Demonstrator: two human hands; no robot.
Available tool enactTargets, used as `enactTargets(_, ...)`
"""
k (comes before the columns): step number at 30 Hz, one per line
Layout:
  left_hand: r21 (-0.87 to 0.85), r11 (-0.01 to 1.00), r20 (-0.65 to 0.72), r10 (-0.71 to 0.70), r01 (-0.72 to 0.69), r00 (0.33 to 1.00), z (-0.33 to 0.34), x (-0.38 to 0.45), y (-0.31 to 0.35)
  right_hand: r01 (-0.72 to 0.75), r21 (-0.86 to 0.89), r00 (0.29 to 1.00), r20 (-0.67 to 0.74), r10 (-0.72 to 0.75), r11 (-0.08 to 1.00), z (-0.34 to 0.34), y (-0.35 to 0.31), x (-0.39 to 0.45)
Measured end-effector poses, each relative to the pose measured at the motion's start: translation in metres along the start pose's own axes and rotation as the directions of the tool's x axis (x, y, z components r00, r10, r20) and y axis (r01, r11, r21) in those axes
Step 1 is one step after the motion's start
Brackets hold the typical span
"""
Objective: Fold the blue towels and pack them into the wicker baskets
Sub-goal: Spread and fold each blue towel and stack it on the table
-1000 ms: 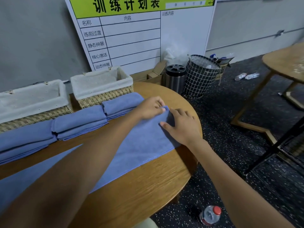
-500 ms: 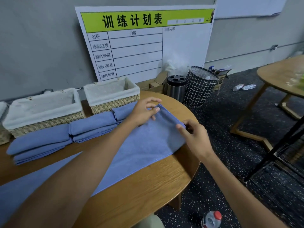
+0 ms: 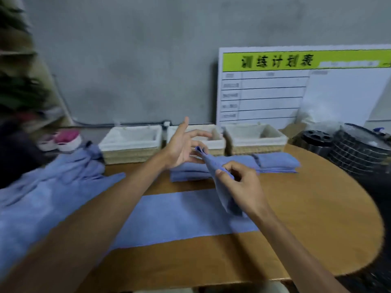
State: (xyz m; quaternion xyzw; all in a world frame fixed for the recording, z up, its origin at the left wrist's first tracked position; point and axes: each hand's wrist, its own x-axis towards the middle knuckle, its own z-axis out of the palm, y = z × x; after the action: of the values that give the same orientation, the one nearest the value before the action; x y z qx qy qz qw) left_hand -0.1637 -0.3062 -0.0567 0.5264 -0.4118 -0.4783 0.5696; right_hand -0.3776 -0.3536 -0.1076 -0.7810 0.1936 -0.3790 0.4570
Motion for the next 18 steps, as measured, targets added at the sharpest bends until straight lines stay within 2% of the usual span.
enactTargets(6, 0.147, 0.988, -0.207, -0.003, 0.034, 0.978, -0.095, -0.094, 0.003, 0.018, 0.062, 0.989, 0.148, -0.027, 0.998, 0.122, -0.034, -0.008)
enactTargets(10, 0.254, 0.963, -0.314, -0.006, 0.090, 0.949, -0.136, -0.140, -0.003, -0.002, 0.070, 0.975, 0.223, -0.014, 0.998, 0.189, -0.040, -0.019)
enactTargets(13, 0.351, 0.912, -0.399, -0.060, 0.213, 0.915, -0.153, -0.155, -0.027, -0.008, -0.111, 0.942, 0.333, 0.045, 0.994, 0.224, -0.034, -0.028)
enactTargets(15, 0.516, 0.802, -0.443, -0.053, 0.302, 0.895, -0.161, -0.162, -0.050, 0.029, -0.294, 0.900, 0.425, 0.103, 0.955, 0.233, -0.027, -0.037)
enactTargets(16, 0.637, 0.698, -0.457, 0.002, 0.326, 0.889, -0.163, -0.165, -0.062, 0.058, -0.331, 0.891, 0.443, 0.102, 0.942, 0.232, -0.024, -0.041)
enactTargets(18, 0.848, 0.424, -0.434, 0.207, 0.319, 0.877, -0.160, -0.167, -0.081, 0.080, -0.318, 0.912, 0.406, 0.060, 0.945, 0.220, -0.018, -0.041)
